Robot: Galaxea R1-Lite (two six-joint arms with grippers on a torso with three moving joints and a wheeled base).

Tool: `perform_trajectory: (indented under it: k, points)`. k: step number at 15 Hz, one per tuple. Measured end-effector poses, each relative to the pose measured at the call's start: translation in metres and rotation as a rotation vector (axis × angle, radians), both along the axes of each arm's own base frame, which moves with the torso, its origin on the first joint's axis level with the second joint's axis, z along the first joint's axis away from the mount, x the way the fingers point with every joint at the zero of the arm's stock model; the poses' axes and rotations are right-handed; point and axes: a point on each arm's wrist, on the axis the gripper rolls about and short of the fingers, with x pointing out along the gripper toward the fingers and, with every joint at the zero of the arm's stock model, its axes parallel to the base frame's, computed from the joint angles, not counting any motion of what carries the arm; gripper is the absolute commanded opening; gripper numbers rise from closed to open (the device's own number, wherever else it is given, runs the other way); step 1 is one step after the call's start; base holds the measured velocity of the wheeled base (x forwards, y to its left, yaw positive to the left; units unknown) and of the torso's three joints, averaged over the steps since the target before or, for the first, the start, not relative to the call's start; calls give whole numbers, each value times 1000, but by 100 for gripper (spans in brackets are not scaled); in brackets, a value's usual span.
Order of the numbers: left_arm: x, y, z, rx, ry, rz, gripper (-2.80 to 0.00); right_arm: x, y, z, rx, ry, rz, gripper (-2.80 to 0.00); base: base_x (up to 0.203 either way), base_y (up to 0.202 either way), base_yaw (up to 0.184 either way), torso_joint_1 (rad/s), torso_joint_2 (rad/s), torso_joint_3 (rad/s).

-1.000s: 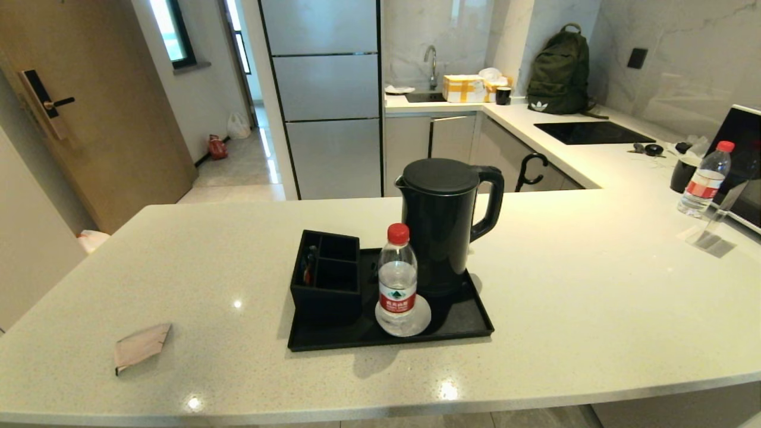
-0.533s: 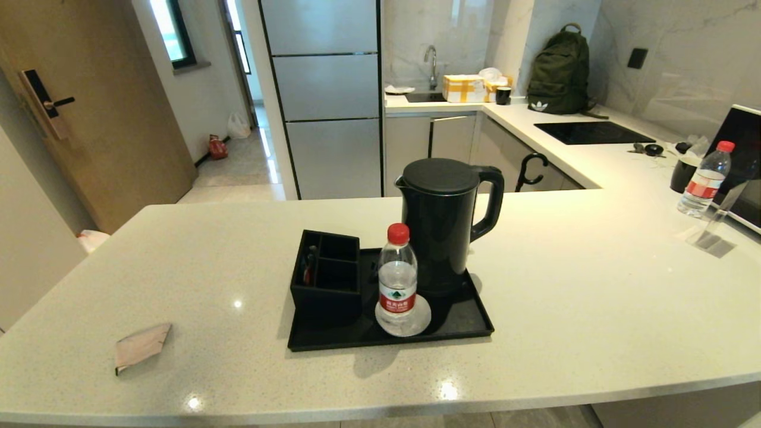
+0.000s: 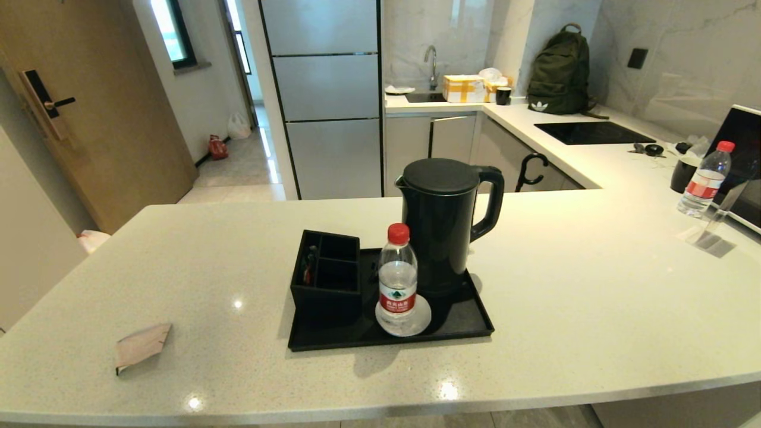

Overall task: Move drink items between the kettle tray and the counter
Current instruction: Return the tea bag to its original position

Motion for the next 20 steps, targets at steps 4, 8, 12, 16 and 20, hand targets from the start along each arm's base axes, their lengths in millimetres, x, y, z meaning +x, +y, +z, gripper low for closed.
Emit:
perform_trajectory:
  k: [4, 8, 12, 16, 20]
  points:
    - [103, 3, 67, -48, 374, 142, -280, 0, 0, 0, 0, 1, -1, -280, 0, 0, 0, 0, 0, 0]
    - [216, 7, 75, -132, 607, 413, -280, 0, 0, 0, 0, 0, 0, -280, 0, 0, 0, 0, 0, 0]
    - [257, 10, 56, -190, 684, 541, -280, 0, 0, 0, 0, 1, 0, -280, 0, 0, 0, 0, 0, 0]
    - [298, 46, 13, -294, 783, 757, -280, 0, 0, 0, 0, 1, -1, -280, 0, 0, 0, 0, 0, 0]
    - [320, 87, -24, -356, 876, 882, -280, 0, 0, 0, 0, 1, -1, -280, 0, 0, 0, 0, 0, 0]
